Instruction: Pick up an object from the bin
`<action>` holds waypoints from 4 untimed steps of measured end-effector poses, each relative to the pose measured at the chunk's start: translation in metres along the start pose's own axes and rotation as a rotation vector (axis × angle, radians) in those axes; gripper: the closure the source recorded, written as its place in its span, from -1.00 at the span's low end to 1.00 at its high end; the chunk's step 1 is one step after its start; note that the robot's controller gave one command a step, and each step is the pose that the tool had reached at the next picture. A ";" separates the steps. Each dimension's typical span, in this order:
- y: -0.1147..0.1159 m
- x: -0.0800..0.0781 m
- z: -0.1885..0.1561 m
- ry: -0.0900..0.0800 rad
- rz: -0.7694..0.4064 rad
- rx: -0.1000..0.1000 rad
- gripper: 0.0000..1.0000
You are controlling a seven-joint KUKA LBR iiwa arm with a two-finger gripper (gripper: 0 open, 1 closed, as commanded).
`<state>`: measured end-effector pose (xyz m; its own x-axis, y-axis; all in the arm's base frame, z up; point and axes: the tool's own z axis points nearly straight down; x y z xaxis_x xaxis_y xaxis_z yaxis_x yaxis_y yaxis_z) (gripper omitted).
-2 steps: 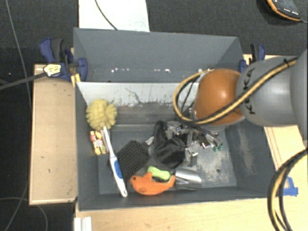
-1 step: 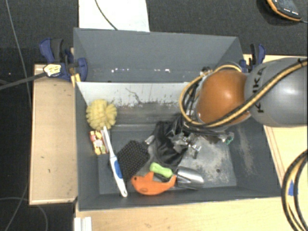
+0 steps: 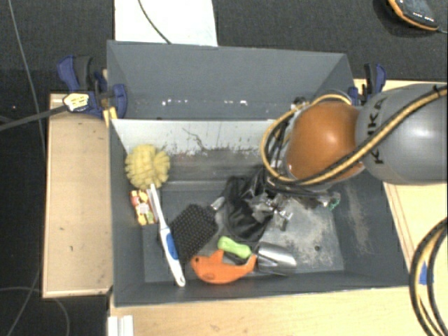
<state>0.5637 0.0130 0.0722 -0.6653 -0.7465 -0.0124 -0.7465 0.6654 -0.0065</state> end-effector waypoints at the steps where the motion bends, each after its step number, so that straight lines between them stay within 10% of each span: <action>1: 0.001 0.001 -0.004 0.001 0.002 -0.002 1.00; 4: 0.001 -0.001 -0.047 -0.001 0.007 -0.001 1.00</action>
Offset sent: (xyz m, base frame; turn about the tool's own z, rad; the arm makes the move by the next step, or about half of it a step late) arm -0.0003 0.0000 0.0343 0.0006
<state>0.5632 0.0137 0.1195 -0.6705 -0.7418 -0.0135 -0.7418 0.6706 -0.0054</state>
